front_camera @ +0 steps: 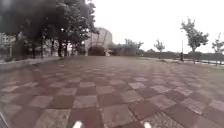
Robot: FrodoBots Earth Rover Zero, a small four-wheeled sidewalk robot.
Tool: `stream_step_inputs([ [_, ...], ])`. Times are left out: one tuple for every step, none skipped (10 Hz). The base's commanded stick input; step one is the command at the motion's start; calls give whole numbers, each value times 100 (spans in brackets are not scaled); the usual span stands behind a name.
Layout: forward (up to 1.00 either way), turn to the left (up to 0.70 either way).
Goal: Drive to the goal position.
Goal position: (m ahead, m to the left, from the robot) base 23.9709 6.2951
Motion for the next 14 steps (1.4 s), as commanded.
stream_step_inputs([
  [50,0],
  [50,0],
  [50,0],
  [50,0],
  [50,0],
  [50,0],
  [50,0],
  [50,0],
  [50,0],
  [50,0],
  [50,0],
  [50,0],
  [50,0],
  [50,0],
])
